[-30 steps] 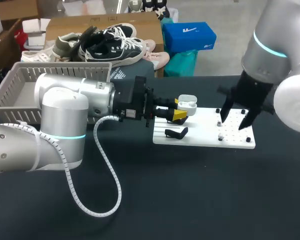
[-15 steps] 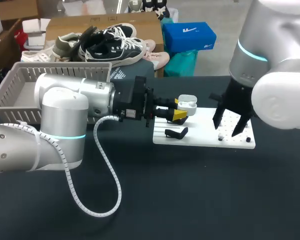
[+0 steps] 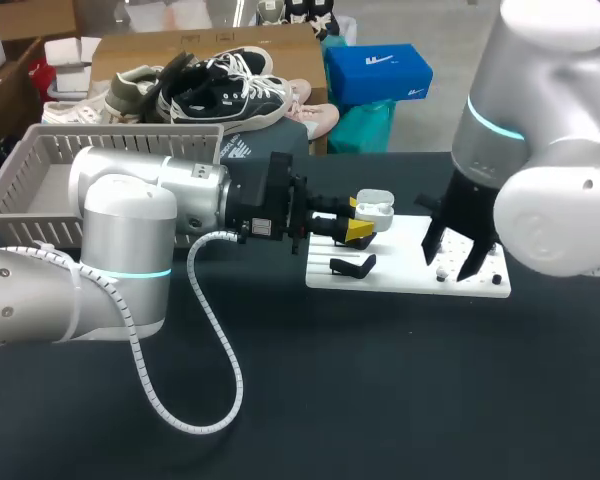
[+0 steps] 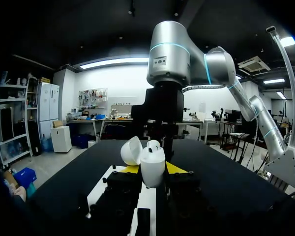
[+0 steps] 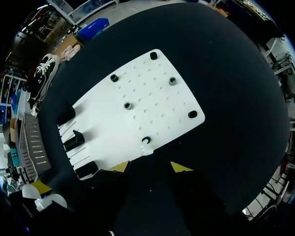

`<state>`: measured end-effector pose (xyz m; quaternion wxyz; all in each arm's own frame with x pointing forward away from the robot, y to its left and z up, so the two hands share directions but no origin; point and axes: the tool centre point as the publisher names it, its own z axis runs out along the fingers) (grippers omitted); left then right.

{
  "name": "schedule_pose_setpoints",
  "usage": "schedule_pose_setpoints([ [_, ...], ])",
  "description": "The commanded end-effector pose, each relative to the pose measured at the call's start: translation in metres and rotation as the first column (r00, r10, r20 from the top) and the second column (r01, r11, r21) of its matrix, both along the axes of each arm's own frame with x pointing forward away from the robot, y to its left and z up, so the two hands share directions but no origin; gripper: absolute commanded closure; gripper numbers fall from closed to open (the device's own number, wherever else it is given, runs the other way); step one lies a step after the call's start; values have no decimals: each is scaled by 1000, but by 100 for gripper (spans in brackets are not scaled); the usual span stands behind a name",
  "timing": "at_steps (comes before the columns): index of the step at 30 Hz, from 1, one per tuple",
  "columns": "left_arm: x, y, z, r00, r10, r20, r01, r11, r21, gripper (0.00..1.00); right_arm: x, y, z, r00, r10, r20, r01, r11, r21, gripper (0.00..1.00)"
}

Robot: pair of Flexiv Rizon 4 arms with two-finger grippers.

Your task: Pick up each earbud case from the left stands, insert the matching earbuds, close the lid, and place the case in the box.

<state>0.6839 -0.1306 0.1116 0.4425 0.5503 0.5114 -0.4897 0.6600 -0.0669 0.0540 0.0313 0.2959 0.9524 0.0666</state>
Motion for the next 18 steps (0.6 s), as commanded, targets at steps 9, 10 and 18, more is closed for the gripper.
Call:
schedule_pose_setpoints([
  [9, 1, 0, 0, 1000, -1, 0, 1, 1000, -1, 100, -4, 2, -17, 997, -42, 63, 42, 999, 3, 53],
  [10, 1, 0, 0, 1000, -1, 0, 1, 1000, -1, 100, -3, 2, -18, 997, -45, 65, 45, 999, 3, 53],
  [18, 1, 0, 0, 1000, -1, 0, 1, 1000, -1, 100, 3, 5, -21, 994, -55, 95, 55, 998, 6, 56],
])
